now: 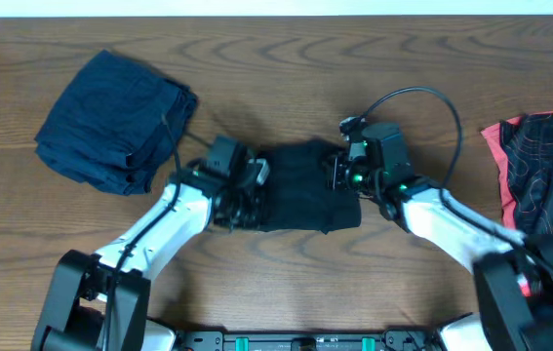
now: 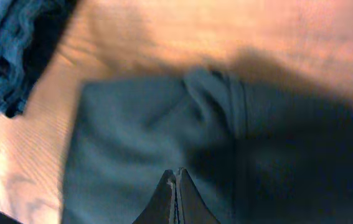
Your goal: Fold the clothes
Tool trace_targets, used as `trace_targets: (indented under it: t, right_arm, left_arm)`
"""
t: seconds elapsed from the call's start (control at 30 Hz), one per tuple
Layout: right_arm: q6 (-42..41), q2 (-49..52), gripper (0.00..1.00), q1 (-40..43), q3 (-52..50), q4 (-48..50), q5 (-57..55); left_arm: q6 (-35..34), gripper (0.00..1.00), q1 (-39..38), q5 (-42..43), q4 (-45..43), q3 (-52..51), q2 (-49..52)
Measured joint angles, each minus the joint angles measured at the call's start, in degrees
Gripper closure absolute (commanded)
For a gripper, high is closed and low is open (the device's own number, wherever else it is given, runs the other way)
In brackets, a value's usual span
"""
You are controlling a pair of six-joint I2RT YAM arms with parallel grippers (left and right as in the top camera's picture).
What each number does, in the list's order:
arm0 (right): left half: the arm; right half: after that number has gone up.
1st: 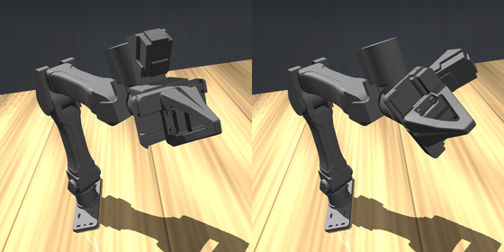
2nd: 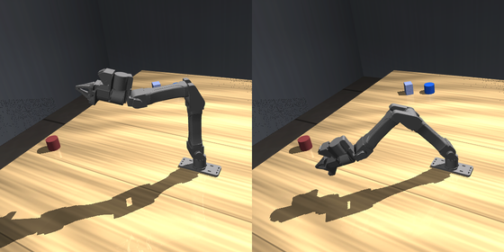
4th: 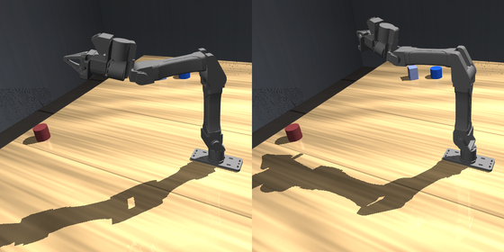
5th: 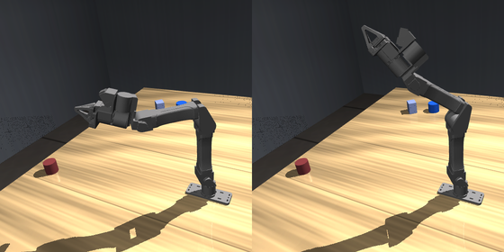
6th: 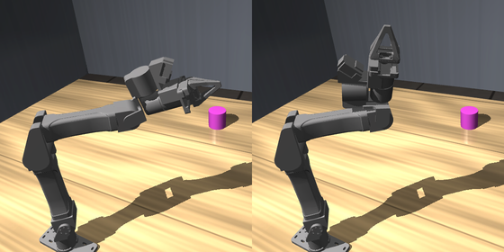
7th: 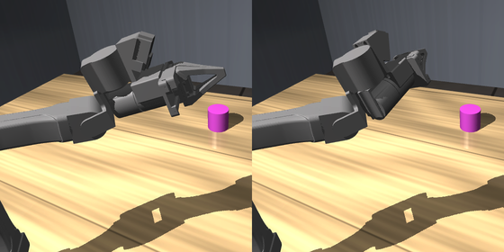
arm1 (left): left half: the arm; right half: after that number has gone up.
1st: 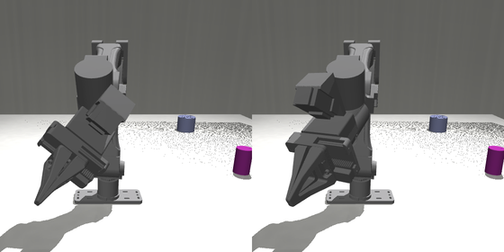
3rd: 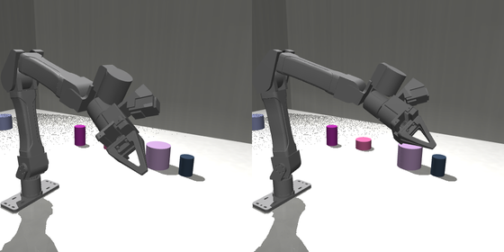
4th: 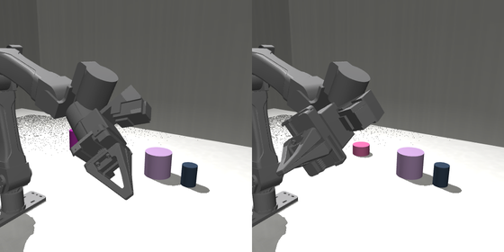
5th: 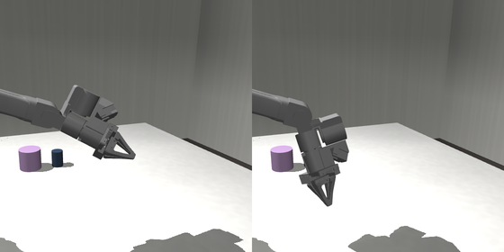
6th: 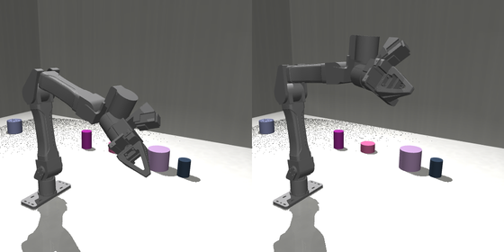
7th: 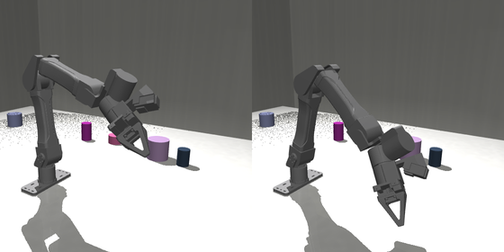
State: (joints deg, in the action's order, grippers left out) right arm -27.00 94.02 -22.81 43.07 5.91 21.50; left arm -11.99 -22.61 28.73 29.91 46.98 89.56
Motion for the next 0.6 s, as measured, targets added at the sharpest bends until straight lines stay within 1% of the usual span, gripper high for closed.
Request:
trace_targets:
  t: [0.07, 0.17, 0.3, 0.37, 0.4, 0.43, 0.5, 0.53, 0.6]
  right_arm:
    - [-0.9, 2.1, 0.99, 0.0, 0.0, -0.7, 0.9]
    - [-2.2, 3.0, 0.99, 0.0, 0.0, -4.5, 1.2]
    - [-3.0, 2.8, 0.97, 0.1, 0.1, -8.4, 1.6]
    - [-2.6, 2.1, 0.94, 0.3, 0.0, -10.9, 1.7]
    - [-2.1, 1.4, 0.92, 0.6, 0.0, -11.8, 1.8]
    - [-1.2, 0.4, 0.87, 1.0, 0.0, -12.4, 2.0]
    - [0.8, -2.7, 0.73, 1.9, -0.1, -12.6, 2.6]
    - [1.9, -4.5, 0.72, 2.3, -0.1, -12.5, 2.9]
    - [3.9, -8.6, 0.72, 2.9, -0.1, -12.3, 3.3]
  left_arm:
    - [-0.7, 0.89, 0.0, -1.2, -1.5, -2.8, 0.1]
    - [-1.6, 0.89, 0.0, -3.8, -1.4, -4.7, 0.1]
    - [-1.8, 0.90, 0.6, -8.1, 0.8, -4.7, 0.1]
    - [-1.8, 0.90, 2.5, -9.4, 3.5, -4.5, 0.1]
    - [-1.8, 0.87, 3.7, -9.7, 5.0, -4.1, 0.1]
    - [-1.7, 0.83, 5.1, -9.6, 6.2, -3.5, 0.1]
    - [-1.4, 0.73, 7.8, -7.6, 7.4, -1.9, -0.3]
    - [-1.4, 0.68, 8.9, -5.9, 7.2, -1.1, -0.6]
    - [-1.4, 0.64, 10.3, -0.9, 4.5, 0.2, -2.2]
